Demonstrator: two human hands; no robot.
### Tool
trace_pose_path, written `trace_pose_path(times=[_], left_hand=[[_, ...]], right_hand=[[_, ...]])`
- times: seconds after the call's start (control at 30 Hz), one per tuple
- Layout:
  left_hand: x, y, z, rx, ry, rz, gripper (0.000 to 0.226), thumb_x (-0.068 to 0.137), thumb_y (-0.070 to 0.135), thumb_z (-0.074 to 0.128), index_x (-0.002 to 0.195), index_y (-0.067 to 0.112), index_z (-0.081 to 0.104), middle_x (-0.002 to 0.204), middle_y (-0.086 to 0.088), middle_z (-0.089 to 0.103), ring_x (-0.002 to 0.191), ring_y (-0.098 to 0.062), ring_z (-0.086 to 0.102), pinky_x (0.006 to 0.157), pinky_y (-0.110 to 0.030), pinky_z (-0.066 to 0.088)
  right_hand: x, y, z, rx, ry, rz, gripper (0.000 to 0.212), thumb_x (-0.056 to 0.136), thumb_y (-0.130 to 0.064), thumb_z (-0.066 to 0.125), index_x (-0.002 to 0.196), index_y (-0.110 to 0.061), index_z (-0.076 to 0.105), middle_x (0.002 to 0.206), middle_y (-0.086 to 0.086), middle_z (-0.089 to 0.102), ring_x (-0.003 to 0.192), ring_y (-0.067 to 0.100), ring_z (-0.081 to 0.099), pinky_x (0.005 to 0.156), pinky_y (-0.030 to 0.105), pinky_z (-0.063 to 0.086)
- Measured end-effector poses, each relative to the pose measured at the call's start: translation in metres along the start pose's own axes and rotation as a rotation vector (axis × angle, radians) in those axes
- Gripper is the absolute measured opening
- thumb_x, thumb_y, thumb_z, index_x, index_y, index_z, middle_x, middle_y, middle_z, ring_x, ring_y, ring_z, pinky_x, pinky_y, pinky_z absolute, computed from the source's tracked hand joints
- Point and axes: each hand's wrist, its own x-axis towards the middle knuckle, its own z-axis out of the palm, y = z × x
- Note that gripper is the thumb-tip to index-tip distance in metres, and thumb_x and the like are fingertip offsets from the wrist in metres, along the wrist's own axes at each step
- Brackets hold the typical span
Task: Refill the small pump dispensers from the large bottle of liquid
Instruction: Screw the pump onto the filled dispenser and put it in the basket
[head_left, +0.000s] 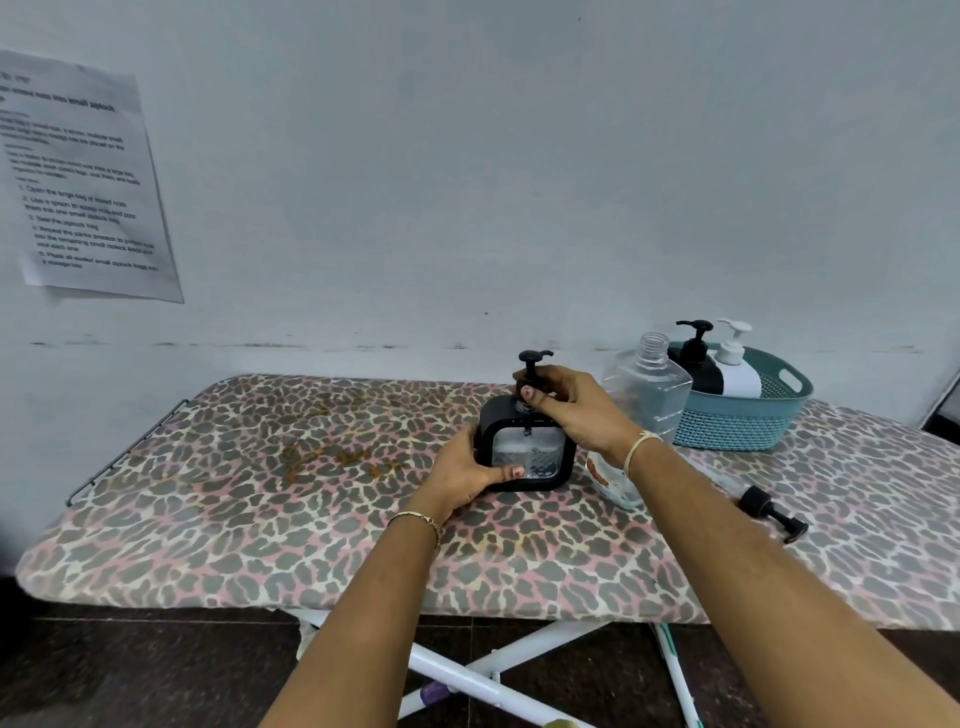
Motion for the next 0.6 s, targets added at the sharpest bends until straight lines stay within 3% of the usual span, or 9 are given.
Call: trace_pose_path(times=[0.17,0.3,0.4,0.5,0.6], left_hand=[[-0.002,0.008,0.003,-0.038,0.068,0.098,0.092,0.062,0.013,0.088,0.136,0.015,0.034,0.119,0.004,0.053,0.112,-0.011,0.054,0.080,-0.005,0.045],[-0.004,0.012,0.006,0.072,0.115,0.250,0.111,0.066,0.013,0.086,0.150,0.029,0.016,0.123,0.013,0.049,0.113,0.000,0.048,0.096,-0.014,0.039],[-0.003,0.008,0.007,0.177,0.123,0.320,0.100,0.070,0.011,0.082,0.148,0.032,0.023,0.129,0.014,0.049,0.120,-0.003,0.048,0.096,-0.011,0.036],[-0.001,0.005,0.006,0.196,0.114,0.328,0.091,0.072,0.011,0.081,0.145,0.028,0.030,0.130,0.015,0.049,0.122,-0.006,0.048,0.095,-0.008,0.035],[-0.001,0.005,0.006,0.194,0.110,0.314,0.091,0.072,0.011,0.081,0.145,0.027,0.030,0.129,0.012,0.050,0.118,-0.002,0.047,0.097,-0.014,0.035]], right_hand=[[-0.003,0.002,0.003,0.004,0.043,-0.013,0.029,0.090,-0.014,0.066,0.119,-0.011,0.064,0.115,0.003,0.069,0.109,0.014,0.063,0.098,0.025,0.048],[-0.007,0.004,0.009,0.041,0.145,-0.014,0.032,0.084,-0.010,0.072,0.116,-0.009,0.066,0.112,0.005,0.070,0.106,0.014,0.065,0.095,0.024,0.050],[-0.008,0.005,0.017,0.022,0.265,0.001,0.036,0.078,-0.014,0.078,0.112,-0.010,0.069,0.105,0.000,0.072,0.099,0.010,0.067,0.092,0.023,0.052],[-0.013,0.003,0.023,-0.023,0.299,-0.023,0.033,0.078,-0.023,0.079,0.108,-0.015,0.070,0.095,-0.008,0.070,0.090,0.001,0.065,0.081,0.010,0.050],[-0.021,0.003,0.030,0.008,0.345,-0.013,0.025,0.084,-0.028,0.073,0.108,-0.021,0.069,0.091,-0.012,0.070,0.091,0.003,0.066,0.081,0.015,0.051]])
